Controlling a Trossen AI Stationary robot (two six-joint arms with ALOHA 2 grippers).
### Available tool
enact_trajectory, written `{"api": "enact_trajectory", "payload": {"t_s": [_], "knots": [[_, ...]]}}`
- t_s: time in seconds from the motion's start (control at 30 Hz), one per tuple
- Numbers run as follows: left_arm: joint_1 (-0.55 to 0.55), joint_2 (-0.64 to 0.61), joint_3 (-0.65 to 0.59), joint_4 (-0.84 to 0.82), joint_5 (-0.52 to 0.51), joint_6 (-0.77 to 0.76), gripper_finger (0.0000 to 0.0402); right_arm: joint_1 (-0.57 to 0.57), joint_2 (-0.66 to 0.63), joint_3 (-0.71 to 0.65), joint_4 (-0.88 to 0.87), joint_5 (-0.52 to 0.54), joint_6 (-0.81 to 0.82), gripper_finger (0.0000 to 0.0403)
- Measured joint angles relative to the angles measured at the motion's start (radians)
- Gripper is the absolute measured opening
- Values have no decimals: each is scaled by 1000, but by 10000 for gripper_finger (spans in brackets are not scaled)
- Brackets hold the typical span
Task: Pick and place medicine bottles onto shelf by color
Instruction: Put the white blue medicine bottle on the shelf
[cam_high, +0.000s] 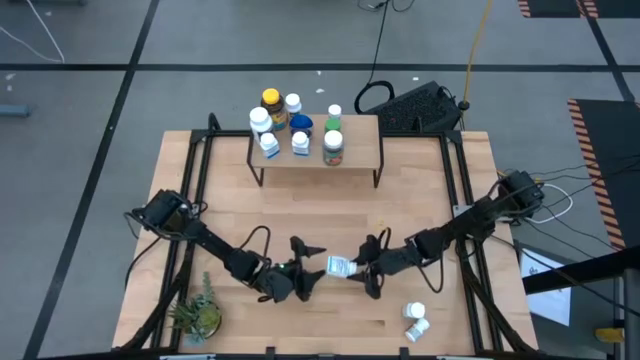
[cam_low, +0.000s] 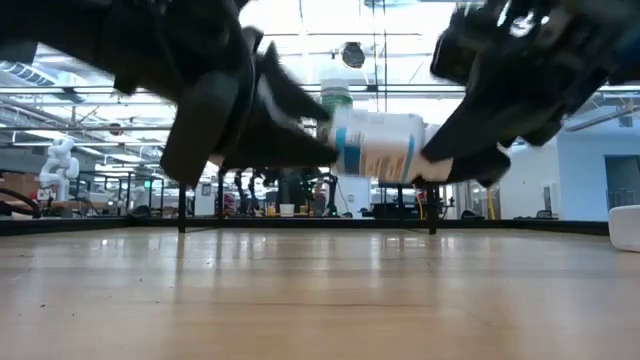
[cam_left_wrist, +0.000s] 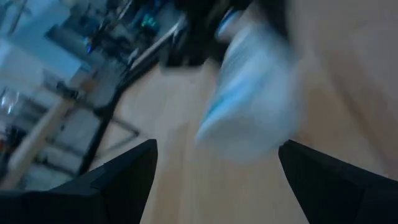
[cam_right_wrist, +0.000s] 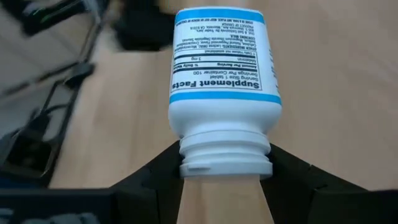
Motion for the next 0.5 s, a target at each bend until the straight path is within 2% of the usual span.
{"api": "enact_trajectory", "payload": {"t_s": [0.1,0.23,0.5], "knots": [[5,-2,61,-56,21,55,339,-32,1,-36,44,3,85,175],[52,1,147,-221,47,68,339,-58,1,-56,74,-23,160,175],[116,123,296,-520,156,25,340,-57,0,-57,125,-25,190,175]]}}
